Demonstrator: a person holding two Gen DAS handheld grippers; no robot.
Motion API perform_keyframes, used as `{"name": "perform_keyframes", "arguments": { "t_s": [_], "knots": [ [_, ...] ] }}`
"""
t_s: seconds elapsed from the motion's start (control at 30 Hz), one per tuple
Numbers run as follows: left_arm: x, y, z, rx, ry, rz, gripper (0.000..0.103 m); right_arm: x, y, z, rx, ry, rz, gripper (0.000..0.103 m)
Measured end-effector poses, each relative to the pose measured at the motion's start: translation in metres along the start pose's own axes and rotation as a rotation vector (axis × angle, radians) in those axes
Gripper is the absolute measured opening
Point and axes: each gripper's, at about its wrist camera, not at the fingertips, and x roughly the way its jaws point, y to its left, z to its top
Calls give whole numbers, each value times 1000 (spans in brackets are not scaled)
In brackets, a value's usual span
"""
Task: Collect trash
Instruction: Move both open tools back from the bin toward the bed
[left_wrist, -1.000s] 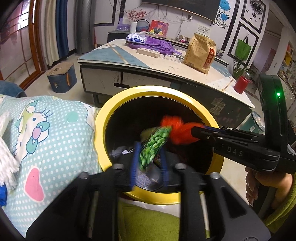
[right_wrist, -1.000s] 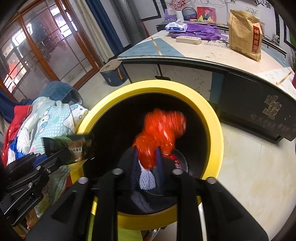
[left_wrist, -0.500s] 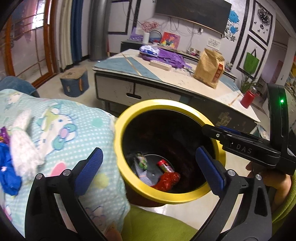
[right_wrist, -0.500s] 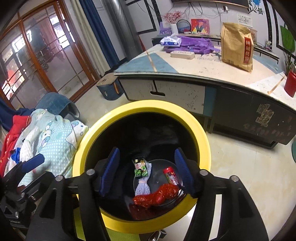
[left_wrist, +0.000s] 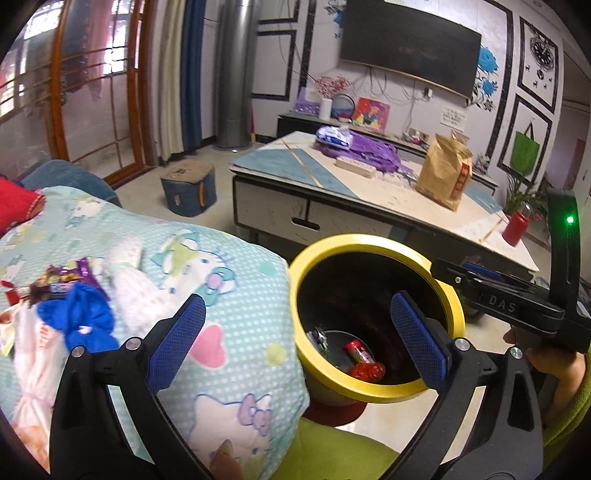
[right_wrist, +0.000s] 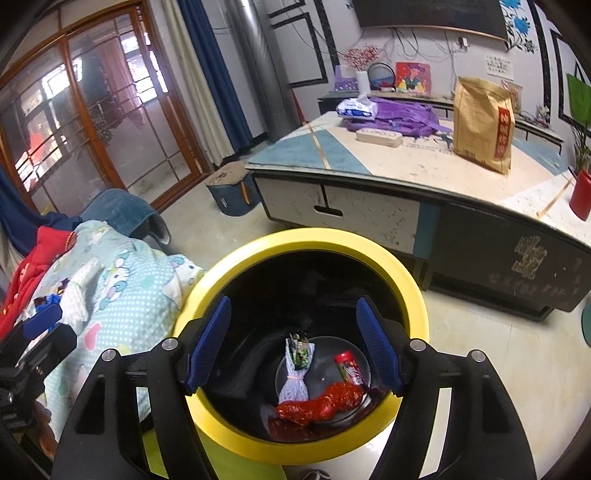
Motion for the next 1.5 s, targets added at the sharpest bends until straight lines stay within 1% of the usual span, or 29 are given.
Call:
{"name": "perform_keyframes", "arguments": {
  "t_s": [0.07,0.23,0.43,0.57,0.7,1.1,1.37,1.5],
  "knots": [
    [-7,6,2,-12,-16,19,92,-5,7,1,-14,-15,4,77],
    [-26,17,3,-22,-65,84,92,-19,28,4,-60,-51,33,79],
    [-47,29,4,-33,-113,134,92,-35,58,6,-131,-97,70,80],
    [-60,37,4,-30,-143,173,92,-43,76,3,-173,-124,95,86],
    [-71,48,5,-36,-168,204,92,-48,95,1,-214,-138,121,87],
    [-94,93,5,-113,-199,296,92,-54,143,-15,-321,-128,179,89],
    [-103,124,-1,-169,-187,352,92,-49,170,-22,-362,-97,231,89],
    [-109,141,-6,-204,-171,376,92,-47,189,-25,-405,-87,255,89]
  ]
}}
